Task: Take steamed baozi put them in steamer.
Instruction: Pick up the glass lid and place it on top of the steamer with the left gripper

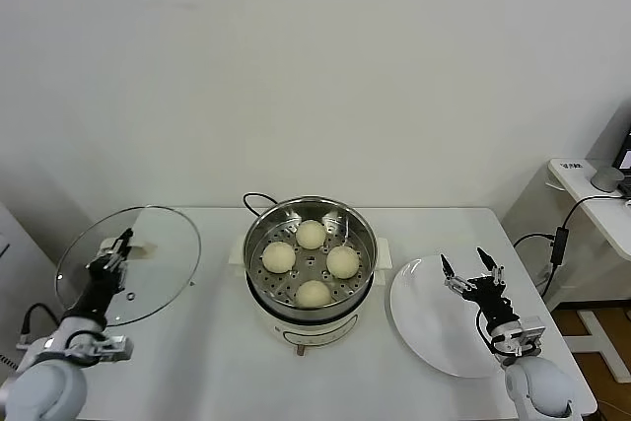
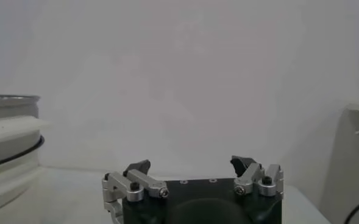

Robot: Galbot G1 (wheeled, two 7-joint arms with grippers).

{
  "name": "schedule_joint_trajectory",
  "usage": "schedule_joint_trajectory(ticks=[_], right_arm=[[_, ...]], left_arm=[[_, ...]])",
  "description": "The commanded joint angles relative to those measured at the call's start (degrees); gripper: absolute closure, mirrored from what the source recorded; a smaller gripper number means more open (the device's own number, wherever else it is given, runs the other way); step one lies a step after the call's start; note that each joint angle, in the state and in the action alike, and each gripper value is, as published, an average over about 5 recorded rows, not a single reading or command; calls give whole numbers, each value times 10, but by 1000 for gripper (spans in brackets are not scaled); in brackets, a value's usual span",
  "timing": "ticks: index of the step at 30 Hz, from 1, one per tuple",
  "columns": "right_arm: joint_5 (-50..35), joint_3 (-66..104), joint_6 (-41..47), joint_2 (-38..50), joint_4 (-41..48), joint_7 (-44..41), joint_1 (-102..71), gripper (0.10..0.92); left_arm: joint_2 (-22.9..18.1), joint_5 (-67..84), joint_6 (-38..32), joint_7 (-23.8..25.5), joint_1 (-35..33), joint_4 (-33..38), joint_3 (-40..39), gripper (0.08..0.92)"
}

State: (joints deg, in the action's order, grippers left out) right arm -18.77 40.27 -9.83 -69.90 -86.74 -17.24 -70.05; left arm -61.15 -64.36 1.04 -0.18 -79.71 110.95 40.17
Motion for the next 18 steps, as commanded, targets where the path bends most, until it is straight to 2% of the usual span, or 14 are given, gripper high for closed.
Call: schedule_joint_trajectory(ticks=[1, 7, 18], right_arm=[[0, -15, 4, 5, 4, 1, 14, 203], [2, -16, 8, 11, 5, 3, 19, 203], [3, -17, 7, 11, 18, 3, 23, 203]], left_arm=[[42, -38, 257, 105, 66, 102, -191, 881], [37, -35, 313, 146, 133, 102, -284, 881], [3, -59, 338, 174, 241, 82, -409, 881]])
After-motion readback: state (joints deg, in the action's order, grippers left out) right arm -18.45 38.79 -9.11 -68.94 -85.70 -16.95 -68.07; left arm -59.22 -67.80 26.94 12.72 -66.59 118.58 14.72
